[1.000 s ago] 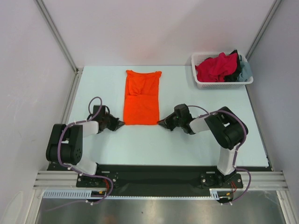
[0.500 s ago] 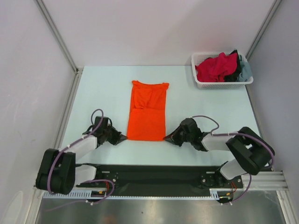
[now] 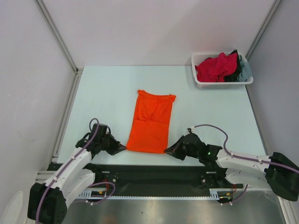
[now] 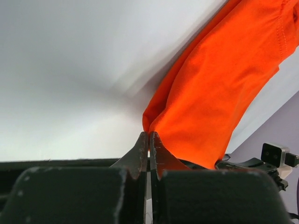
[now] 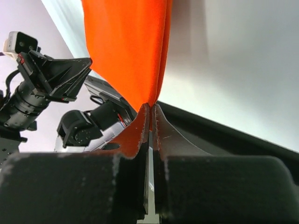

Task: Fold and stack the t-shirts
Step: Fold the tshirt

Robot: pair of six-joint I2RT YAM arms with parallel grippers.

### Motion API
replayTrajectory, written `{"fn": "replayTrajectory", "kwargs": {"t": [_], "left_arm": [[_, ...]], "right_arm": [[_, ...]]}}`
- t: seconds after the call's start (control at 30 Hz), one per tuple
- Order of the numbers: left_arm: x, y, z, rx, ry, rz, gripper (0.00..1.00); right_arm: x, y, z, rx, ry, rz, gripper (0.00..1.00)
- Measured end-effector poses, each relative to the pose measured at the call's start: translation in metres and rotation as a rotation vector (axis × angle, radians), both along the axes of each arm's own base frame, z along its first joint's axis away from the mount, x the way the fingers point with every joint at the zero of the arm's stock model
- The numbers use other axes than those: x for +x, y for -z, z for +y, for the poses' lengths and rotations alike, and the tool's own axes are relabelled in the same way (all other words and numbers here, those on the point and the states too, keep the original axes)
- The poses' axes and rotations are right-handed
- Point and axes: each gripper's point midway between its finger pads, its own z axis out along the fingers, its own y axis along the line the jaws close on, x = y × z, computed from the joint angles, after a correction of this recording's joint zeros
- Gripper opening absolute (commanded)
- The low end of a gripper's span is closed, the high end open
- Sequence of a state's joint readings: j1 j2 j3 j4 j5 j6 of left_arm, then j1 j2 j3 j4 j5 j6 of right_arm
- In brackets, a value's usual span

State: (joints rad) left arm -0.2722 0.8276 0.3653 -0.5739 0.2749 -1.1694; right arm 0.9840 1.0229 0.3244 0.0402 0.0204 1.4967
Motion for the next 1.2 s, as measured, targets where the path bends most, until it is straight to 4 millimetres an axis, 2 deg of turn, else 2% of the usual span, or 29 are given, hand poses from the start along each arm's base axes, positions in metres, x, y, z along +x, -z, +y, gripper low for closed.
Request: {"fn": "replayTrajectory", "kwargs": {"t": [0.13,0.2,0.3,0.37,0.43,0.5,0.63,0.73,0.83,0.93,1.07,1.2], "left_arm": [[-0.015,-0.001,0.003,0.016,0.011,0.038,0.0],[-0.016,-0.009,0.004,0.027,0.018,0.038,0.0],[-0.002,-0.033,0.002,0.038,0.036,-0.024,0.0],[0.013,-0.051,-0.001,0.039,0.053,-0.074,0.0],[0.031,-0.066,-0.006,0.042,0.071,-0.113,0.0],[0.054,-0.077,-0.012,0.056,0.092,-0.142,0.0],[0.113,-0.096,-0.024,0.094,0.132,-0.206,0.0],[0.158,-0.105,-0.035,0.116,0.165,-0.25,0.0],[0.201,-0.1,-0.045,0.131,0.193,-0.27,0.0],[0.23,-0.085,-0.049,0.13,0.214,-0.249,0.0],[0.257,-0.067,-0.05,0.113,0.223,-0.223,0.0],[0.282,-0.063,-0.049,0.079,0.218,-0.225,0.0]], "right_arm": [[-0.01,0.006,-0.006,-0.026,-0.003,0.021,0.0],[-0.013,0.007,-0.007,-0.035,-0.009,0.028,0.0],[-0.013,0.007,-0.009,-0.032,-0.014,0.042,0.0],[-0.004,0.003,-0.012,-0.032,-0.005,0.046,0.0],[0.02,-0.009,-0.018,-0.024,0.029,0.046,0.0],[0.054,-0.027,-0.025,-0.017,0.063,0.018,0.0],[0.128,-0.059,-0.037,-0.017,0.081,-0.048,0.0],[0.175,-0.065,-0.038,-0.027,0.037,-0.074,0.0],[0.214,-0.056,-0.035,-0.035,-0.019,-0.06,0.0],[0.241,-0.049,-0.032,-0.042,-0.061,-0.054,0.0],[0.263,-0.048,-0.03,-0.027,-0.099,-0.06,0.0],[0.285,-0.046,-0.032,-0.005,-0.117,-0.065,0.0]]}}
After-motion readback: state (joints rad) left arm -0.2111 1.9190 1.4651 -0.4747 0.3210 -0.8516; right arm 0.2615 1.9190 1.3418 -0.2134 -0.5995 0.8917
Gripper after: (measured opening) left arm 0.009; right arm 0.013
